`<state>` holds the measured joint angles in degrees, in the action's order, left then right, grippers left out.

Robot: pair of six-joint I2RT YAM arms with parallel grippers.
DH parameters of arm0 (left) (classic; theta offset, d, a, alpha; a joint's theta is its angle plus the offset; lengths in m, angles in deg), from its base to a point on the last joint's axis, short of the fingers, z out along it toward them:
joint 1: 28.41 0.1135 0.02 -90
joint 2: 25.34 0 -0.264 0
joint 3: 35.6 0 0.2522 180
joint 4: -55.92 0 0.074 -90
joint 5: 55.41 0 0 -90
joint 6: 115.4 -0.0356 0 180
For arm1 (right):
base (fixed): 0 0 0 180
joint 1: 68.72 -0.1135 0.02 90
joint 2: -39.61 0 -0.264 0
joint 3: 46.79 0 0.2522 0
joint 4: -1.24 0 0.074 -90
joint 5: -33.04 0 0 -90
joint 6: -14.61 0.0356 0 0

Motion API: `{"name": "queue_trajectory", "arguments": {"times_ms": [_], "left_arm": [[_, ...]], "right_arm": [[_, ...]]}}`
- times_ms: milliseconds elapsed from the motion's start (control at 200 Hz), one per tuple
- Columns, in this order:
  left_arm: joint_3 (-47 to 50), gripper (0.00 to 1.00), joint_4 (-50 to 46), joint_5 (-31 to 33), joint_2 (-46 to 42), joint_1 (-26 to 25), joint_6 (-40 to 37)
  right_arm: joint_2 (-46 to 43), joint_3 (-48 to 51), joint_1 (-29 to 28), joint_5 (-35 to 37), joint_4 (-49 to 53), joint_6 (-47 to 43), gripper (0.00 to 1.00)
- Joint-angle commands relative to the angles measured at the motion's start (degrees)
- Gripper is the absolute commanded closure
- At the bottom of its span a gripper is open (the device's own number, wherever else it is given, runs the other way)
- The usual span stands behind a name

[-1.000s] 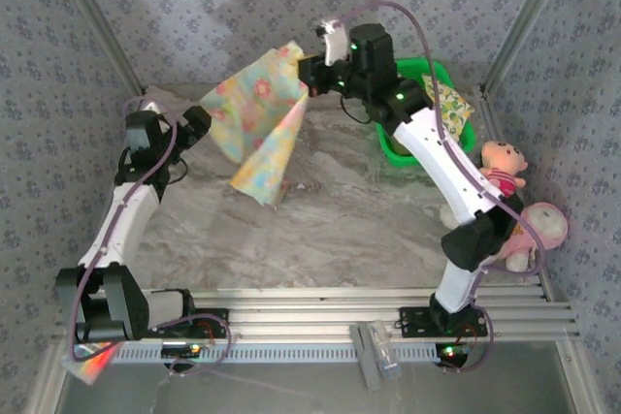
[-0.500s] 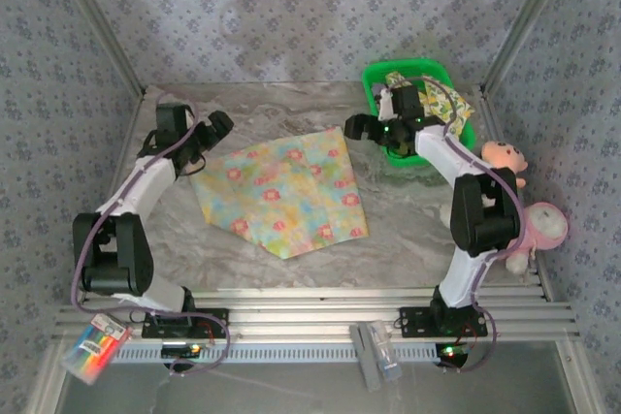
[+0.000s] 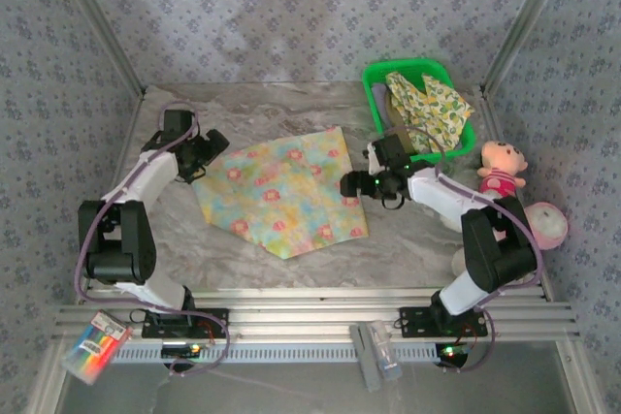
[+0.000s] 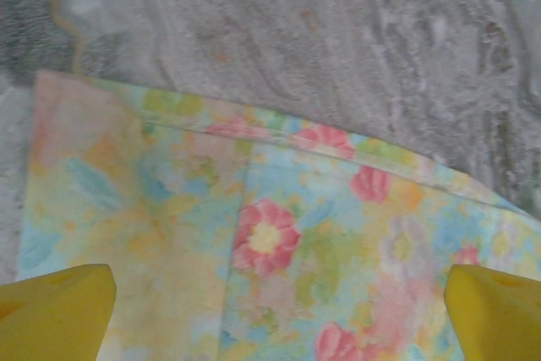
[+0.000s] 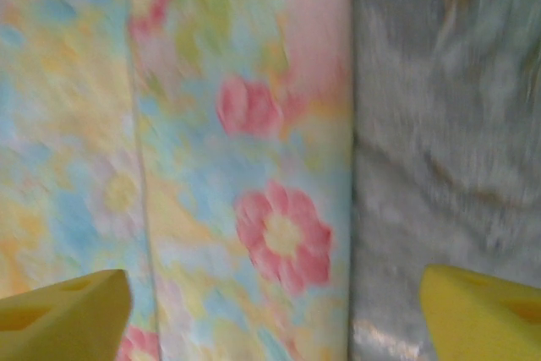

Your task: Fold and stack the skirts

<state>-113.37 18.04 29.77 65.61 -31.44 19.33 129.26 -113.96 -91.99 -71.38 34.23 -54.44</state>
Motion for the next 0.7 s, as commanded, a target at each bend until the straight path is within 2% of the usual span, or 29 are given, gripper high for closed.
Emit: {"name": "queue_trajectory", "arguments": {"times_ms": [0,115,235,420,480,615,665,695], "left_arm": [[-1.43,0.0,-7.36,3.5,2.1,-0.16,-1.27],[0.2,0.0,-10.69,8.87,0.75,-0.11,-0.4],[2.77,0.0,-11.53,13.41,-1.57,0.63,-0.6],[4.59,0.0,-8.83,6.88,1.16,3.24,-5.27],[4.13,0.04,-8.14,4.9,3.25,3.45,-6.35],[2.82,0.21,-5.71,-0.2,8.4,3.42,-6.98],[2.21,0.38,-4.72,-1.95,10.05,3.47,-6.69],[1.85,0.5,-4.38,-3.02,10.83,3.46,-6.72]], "right_arm": [[-0.97,2.03,-1.7,-2.7,3.96,0.58,0.2],[-1.49,4.17,-3.57,3.87,7.27,3.99,0.28],[-1.5,6.18,-3.68,1.76,6.71,4.78,0.3],[-0.9,6.74,-3.89,0.82,7.55,2.16,0.39],[-0.23,6.56,-3.92,-0.12,7.42,1.35,0.43],[0.6,6.74,-4.0,-2.33,5.5,1.47,0.52],[0.89,6.78,-3.99,-2.74,4.78,1.62,0.57],[1.05,6.79,-3.94,-2.92,4.62,1.64,0.64]]}}
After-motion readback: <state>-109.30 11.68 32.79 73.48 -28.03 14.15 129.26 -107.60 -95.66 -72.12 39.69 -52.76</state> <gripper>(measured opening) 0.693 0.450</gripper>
